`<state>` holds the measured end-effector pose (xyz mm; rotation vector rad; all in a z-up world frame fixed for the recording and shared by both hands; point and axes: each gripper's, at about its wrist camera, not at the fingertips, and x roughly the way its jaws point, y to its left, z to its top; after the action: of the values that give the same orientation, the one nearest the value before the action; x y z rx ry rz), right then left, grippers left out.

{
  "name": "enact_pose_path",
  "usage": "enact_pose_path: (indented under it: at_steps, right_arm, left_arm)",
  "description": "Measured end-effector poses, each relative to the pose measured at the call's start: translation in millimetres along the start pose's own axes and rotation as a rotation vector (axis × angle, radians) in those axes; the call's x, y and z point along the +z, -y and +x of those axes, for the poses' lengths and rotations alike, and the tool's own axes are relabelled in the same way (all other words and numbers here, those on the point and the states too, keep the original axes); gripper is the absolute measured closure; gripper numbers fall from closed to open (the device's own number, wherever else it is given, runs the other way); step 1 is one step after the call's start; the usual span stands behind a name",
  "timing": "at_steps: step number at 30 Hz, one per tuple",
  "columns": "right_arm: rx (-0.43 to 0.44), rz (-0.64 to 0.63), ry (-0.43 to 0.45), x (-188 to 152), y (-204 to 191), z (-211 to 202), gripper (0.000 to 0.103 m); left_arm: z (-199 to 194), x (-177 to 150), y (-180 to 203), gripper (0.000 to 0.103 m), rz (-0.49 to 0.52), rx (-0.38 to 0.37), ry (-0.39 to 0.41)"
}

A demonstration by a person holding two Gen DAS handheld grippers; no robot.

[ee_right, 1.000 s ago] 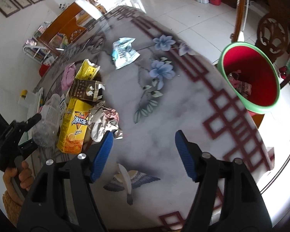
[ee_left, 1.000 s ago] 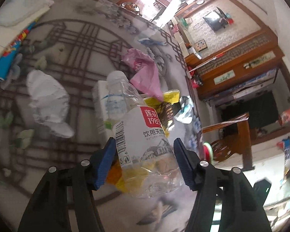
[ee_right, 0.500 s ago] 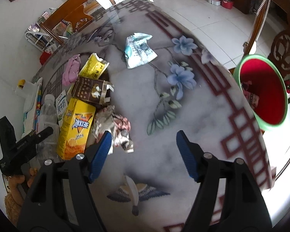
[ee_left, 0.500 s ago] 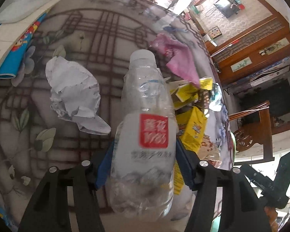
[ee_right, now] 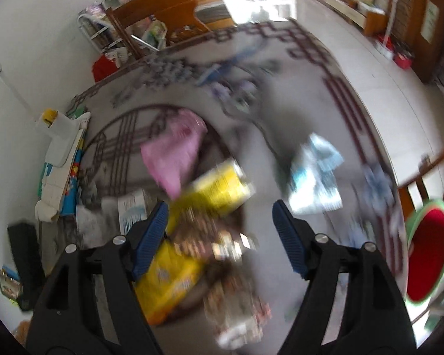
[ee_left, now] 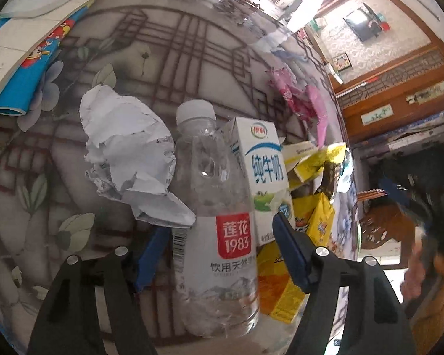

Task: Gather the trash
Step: 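Grasp the pink plastic bag with right tool while left tool lifts the bottle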

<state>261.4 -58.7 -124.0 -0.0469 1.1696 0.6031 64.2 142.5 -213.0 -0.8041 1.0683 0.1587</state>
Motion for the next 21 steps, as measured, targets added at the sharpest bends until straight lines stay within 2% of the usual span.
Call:
enact_pose_path:
  at_steps: [5,14,15,16,18,21]
  right_arm:
    - [0.068,0.038,-0.085,39.2,-14.7,50.3,0.032]
    - [0.058,0.022,-0.185,51.8,-31.1,109.7,0.033]
    - [0.062,0.020,-0.203,50.4,-31.8,114.3,0.043]
    - [0.070,0.022,-0.212,49.8,-31.2,115.7,0.058]
    - [0.091,0.017,-0.205,45.8,-32.5,110.6,0.061]
    - [0.093,-0.014,-0.165,42.3,-35.3,94.8,0.070]
  left_arm:
    - [4.3,5.2,6.0,0.035,0.028,0.013,0.013]
    - [13.4,6.7,-5.4,0.036,-0.029,0.009,0.002]
    - [13.7,6.5,-5.3,0.036,-0.027,0.009,0.003]
    - [14.2,6.3,-4.7,0.037,-0.023,0.011,0.004]
    - [14.4,5.9,-3.3,0.046,-0.017,0.012,0.005]
    - [13.3,4.7,-3.5,0.048,-0.015,0.009,0.006]
